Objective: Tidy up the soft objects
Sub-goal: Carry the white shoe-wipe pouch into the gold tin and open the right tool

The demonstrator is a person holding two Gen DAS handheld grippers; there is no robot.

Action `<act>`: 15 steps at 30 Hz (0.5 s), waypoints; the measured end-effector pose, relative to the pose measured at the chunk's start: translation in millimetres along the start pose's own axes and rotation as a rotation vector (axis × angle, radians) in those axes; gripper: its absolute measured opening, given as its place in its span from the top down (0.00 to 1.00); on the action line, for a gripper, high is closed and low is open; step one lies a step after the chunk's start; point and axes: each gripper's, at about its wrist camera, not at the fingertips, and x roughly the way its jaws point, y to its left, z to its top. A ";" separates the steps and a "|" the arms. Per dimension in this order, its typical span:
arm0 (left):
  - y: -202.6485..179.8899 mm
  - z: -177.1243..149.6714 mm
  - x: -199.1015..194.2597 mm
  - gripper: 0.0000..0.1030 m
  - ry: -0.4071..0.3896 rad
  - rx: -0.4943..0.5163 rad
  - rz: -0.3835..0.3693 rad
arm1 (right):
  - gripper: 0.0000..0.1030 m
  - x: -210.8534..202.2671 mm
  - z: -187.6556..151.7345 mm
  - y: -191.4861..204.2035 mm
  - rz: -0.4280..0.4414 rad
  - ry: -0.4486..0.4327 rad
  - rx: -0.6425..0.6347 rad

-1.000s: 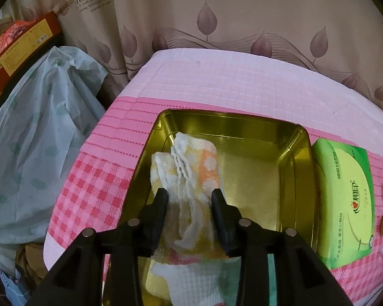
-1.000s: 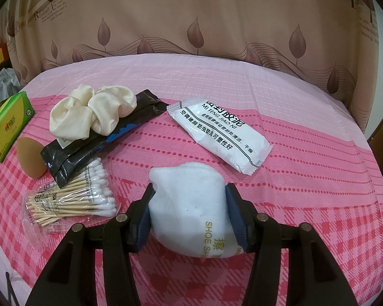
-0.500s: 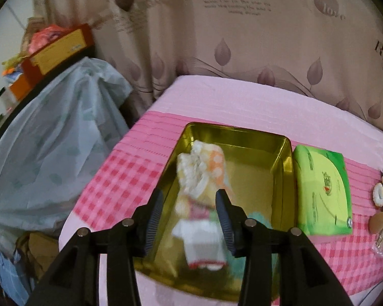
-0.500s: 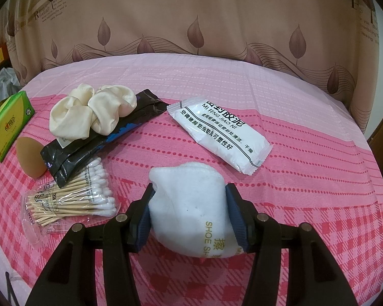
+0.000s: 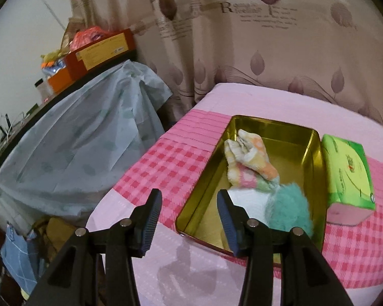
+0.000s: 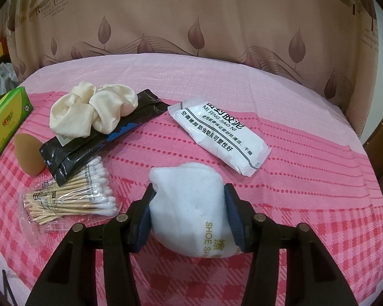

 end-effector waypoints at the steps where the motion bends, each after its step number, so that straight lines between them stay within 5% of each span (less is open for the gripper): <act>1: 3.6 -0.6 1.2 0.55 -0.001 -0.016 -0.003 | 0.57 -0.1 0.3 1.5 -0.006 -0.001 -0.004; 15: 19.7 -4.7 11.4 0.55 0.054 -0.096 -0.008 | 0.64 -8.7 9.2 17.4 -0.073 0.014 0.006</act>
